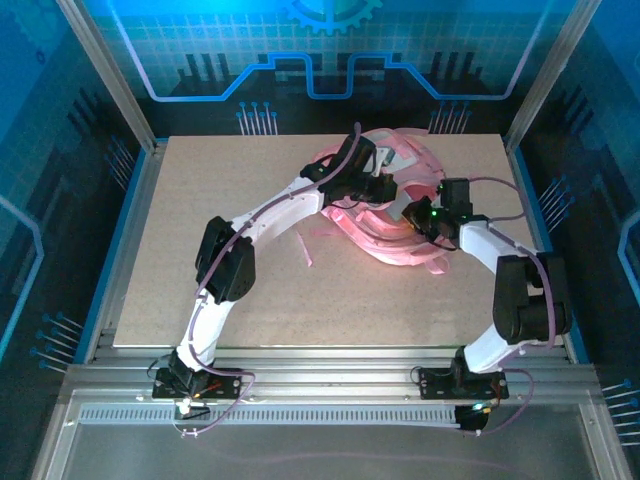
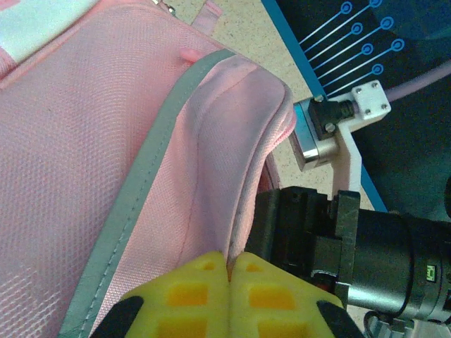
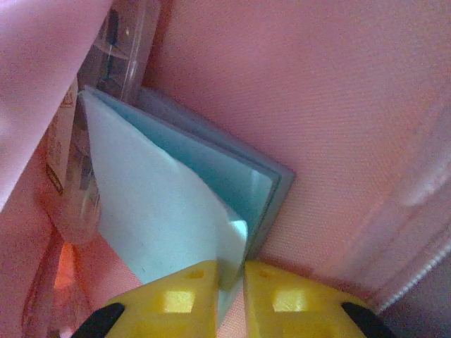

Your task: Pack the student bag

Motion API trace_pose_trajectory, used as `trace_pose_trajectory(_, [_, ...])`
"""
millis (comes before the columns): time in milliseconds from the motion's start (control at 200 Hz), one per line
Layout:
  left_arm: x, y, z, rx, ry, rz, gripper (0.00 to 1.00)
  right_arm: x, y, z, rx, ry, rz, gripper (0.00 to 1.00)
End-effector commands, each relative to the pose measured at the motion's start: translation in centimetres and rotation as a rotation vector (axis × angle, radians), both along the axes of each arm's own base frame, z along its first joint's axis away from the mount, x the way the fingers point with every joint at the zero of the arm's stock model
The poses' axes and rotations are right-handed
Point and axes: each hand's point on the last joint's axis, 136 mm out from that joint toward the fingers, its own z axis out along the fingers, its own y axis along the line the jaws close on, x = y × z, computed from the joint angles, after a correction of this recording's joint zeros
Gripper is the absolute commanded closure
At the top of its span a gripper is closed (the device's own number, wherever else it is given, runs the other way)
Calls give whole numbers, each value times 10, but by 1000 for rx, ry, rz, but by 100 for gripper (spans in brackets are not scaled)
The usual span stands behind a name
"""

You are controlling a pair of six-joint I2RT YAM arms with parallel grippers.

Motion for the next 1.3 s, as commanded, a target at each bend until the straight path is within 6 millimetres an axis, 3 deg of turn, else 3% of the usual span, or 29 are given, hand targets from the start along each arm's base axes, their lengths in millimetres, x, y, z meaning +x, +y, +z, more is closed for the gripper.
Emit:
trace_pose_trajectory(0, [-8,0,60,-112,-76,-21,100,17,12,37,-13,-140,81,83])
trace_pose_trajectory(170, [-6,1,52,-107,-65,-13,99,-16,-16,42,-139,-102,65,72])
trace_pose_trajectory(305, [2,6,53,-123,-56,15,47,-53,-33,49,-257,-49,61,65])
trace_pose_trajectory(350, [6,10,54,-136,-52,25,40,-65,-35,53,-282,-47,60,63])
trace_pose_trajectory(575, [33,56,49,-166,-46,143,26,-108,-11,76,-321,-76,54,52])
trace_pose_trajectory(630, [39,71,43,-165,-45,180,25,-117,-3,64,-307,-49,40,50])
trace_pose_trajectory(785, [54,115,17,-149,-23,291,23,-116,38,57,-287,-73,31,47])
trace_pose_trajectory(916, [59,141,-15,-145,38,354,23,-102,72,51,-281,-79,44,47])
trace_pose_trajectory(1071, [50,150,-49,-101,86,373,23,-79,102,52,-359,-85,78,47])
trace_pose_trajectory(1296, [50,152,-84,-87,124,397,22,-51,123,39,-424,-41,67,53])
